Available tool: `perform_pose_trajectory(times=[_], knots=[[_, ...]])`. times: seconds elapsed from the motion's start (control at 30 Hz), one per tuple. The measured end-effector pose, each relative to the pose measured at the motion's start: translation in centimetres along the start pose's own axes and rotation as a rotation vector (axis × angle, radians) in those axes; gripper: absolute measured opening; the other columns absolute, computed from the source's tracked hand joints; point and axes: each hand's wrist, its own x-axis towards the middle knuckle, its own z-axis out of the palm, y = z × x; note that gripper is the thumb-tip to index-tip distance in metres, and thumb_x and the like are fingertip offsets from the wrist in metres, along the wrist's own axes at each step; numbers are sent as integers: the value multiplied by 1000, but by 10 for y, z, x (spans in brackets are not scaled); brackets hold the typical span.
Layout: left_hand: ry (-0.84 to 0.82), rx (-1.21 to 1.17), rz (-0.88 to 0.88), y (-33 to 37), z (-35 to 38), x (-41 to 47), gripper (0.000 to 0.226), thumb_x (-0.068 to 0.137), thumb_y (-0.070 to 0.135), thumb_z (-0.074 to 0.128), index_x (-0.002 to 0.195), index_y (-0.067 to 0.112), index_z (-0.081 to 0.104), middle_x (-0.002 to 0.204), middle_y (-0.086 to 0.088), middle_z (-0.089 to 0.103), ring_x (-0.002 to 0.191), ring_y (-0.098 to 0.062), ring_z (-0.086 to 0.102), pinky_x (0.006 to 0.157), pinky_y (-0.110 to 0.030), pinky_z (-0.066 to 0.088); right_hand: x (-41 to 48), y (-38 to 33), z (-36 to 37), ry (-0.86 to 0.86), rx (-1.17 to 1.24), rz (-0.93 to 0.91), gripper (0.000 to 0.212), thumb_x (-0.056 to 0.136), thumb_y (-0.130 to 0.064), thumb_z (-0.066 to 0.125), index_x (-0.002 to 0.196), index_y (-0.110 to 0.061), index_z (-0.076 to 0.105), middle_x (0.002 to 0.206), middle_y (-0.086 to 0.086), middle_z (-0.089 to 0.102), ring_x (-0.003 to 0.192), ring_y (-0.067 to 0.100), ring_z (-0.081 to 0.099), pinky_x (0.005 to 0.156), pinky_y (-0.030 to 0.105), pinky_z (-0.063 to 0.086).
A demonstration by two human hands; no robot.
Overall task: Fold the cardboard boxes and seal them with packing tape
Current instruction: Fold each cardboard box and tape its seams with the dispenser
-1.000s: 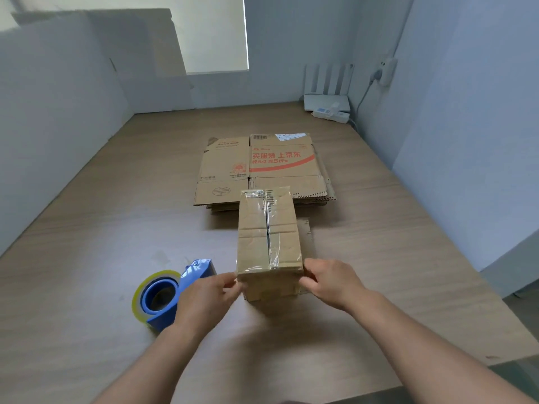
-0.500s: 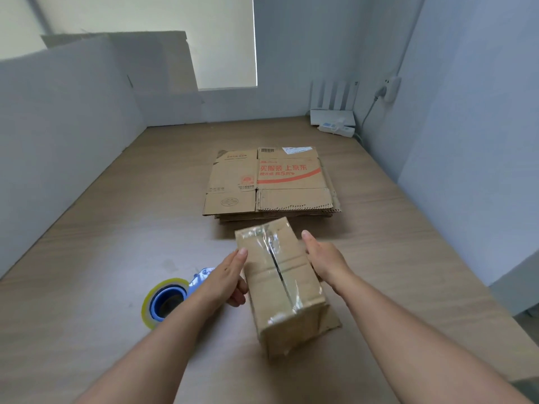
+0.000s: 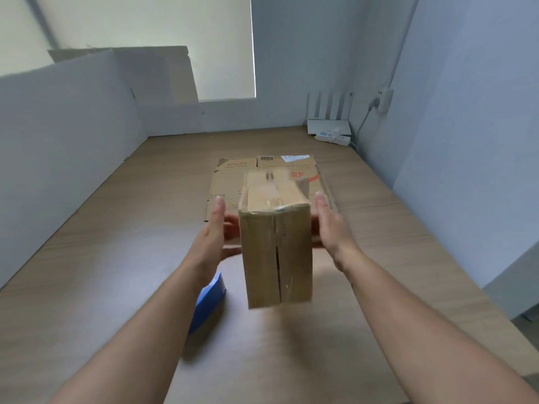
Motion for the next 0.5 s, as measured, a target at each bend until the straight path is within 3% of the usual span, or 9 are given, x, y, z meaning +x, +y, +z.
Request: perform_pose_trajectory(times=[0.07,0.13,0.23,0.3,0.33,0.43,0.5], knots=[[51,-143,72,9,-3,-1,75,67,79,35,91,12,59,75,-1,70,73,-12,69,61,-27,56,-2,-5,-3,64,161,-67,72,91,-69,27,77,-12,69,82,11,72,82,27,68,78,40,55],[71,-179,70,9,-7,-3,82,64,81,34,102,13,58,72,0,68,74,-14,68,63,-30,57,-3,-3,-3,78,215,-79,64,95,-62,30,69,-16,66,81,13,71,77,28,66,73,36,53],[58,-92,-34,-7,-10,-7,88,64,83,30,114,17,57,78,-4,67,84,-21,67,73,-41,56,-8,11,-1,70,254,30,42,102,-32,37,83,-11,67,78,16,71,67,22,59,60,24,47],[29,-47,-135,-21,-10,-10,86,67,81,30,118,17,56,88,-8,65,91,-25,65,76,-45,56,-13,24,-1,25,189,153,46,98,-50,40,78,-19,68,67,-2,70,68,12,60,56,20,45],[9,-9,-189,-27,-9,-12,83,70,80,30,120,18,54,96,-9,65,95,-25,64,78,-45,56,-16,32,-1,-10,100,195,55,93,-62,36,75,-22,68,71,-6,70,72,9,61,59,21,45],[-68,157,-303,-41,-5,-17,60,86,70,34,124,25,48,118,-8,61,104,-22,62,75,-38,56,-21,46,2,-105,0,264,65,87,-73,30,84,-23,72,88,0,73,83,15,65,70,28,51],[-90,307,-288,-46,-1,-17,55,91,63,40,129,25,46,125,-2,57,105,-18,59,70,-31,54,-24,47,2,-141,22,296,66,86,-74,30,91,-24,73,88,1,74,86,20,68,77,38,56]])
